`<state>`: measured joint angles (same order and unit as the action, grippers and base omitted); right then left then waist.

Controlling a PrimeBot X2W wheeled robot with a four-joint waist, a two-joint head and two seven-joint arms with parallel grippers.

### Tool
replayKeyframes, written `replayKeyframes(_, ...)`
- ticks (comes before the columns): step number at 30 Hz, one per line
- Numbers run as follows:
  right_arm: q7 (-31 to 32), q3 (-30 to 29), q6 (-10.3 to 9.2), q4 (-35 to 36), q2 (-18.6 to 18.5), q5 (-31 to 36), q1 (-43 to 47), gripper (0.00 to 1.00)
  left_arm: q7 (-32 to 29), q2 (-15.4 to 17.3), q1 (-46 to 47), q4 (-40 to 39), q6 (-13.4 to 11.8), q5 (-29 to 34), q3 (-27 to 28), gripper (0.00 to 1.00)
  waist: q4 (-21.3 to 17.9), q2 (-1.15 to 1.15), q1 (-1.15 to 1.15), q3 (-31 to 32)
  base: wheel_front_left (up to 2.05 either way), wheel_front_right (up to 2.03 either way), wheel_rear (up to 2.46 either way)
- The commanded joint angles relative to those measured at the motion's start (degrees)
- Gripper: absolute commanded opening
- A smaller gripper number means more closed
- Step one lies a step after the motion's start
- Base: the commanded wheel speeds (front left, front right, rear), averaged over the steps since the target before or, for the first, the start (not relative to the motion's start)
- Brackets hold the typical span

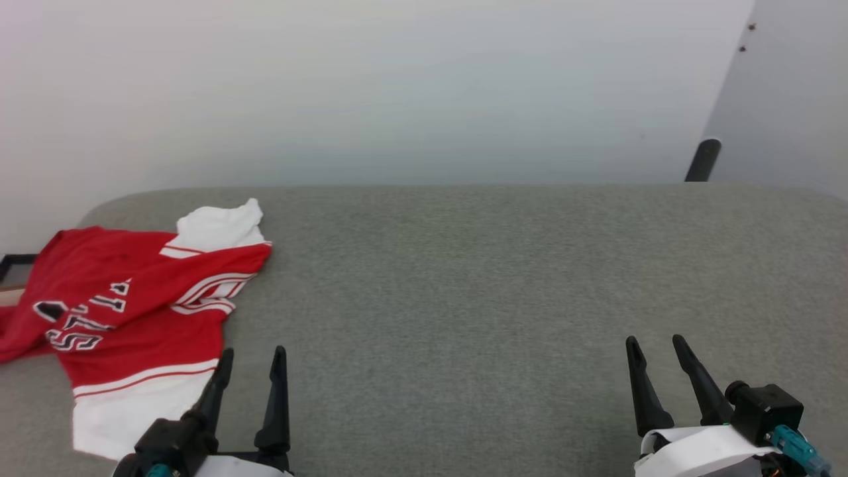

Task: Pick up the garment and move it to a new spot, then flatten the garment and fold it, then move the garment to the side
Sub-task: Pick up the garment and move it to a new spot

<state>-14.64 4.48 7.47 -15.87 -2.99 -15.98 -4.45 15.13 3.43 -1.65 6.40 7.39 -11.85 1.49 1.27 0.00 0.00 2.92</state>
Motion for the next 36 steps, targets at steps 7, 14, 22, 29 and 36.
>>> replayKeyframes(7, 0.0, 1.37, 0.04, -0.19, 0.17, -0.69, 0.75, 1.0, -0.02, 1.07, 0.67, 1.45, 0.16, 0.26, 1.17, 1.0, 6.04, 0.0, 0.0, 1.34, 0.0, 0.0, 0.0)
replayKeyframes(14, -0.2, 4.89, 0.04, -1.33, 0.17, -2.47, -0.62, 1.0, -0.02, 1.53, -0.15, 1.84, 0.05, 0.6, 2.55, 1.0, 11.44, 0.0, 0.0, 2.39, 0.0, 0.0, 0.0)
replayKeyframes(22, -0.45, 6.65, 0.04, -2.49, 0.15, -3.33, -1.52, 1.0, -0.02, 1.71, -0.55, 2.31, -0.18, -0.13, 3.45, 1.0, 14.52, 0.0, 0.0, 2.75, 0.0, 0.0, 0.0)
replayKeyframes(29, -0.53, 6.55, 0.04, -2.71, 0.14, -3.1, -1.93, 1.0, -3.97, 4.01, 2.86, 1.54, -0.05, -2.24, 3.54, 1.0, 13.91, 0.0, 0.0, 1.18, 0.0, 0.0, 0.0)
replayKeyframes(36, -0.52, 5.96, 0.04, -1.98, 0.13, -1.86, -2.77, 1.0, -13.14, 11.58, 11.79, 0.75, 0.15, -8.07, 4.24, 1.0, 11.46, 0.0, 0.0, -3.59, 0.0, 0.0, 0.0)
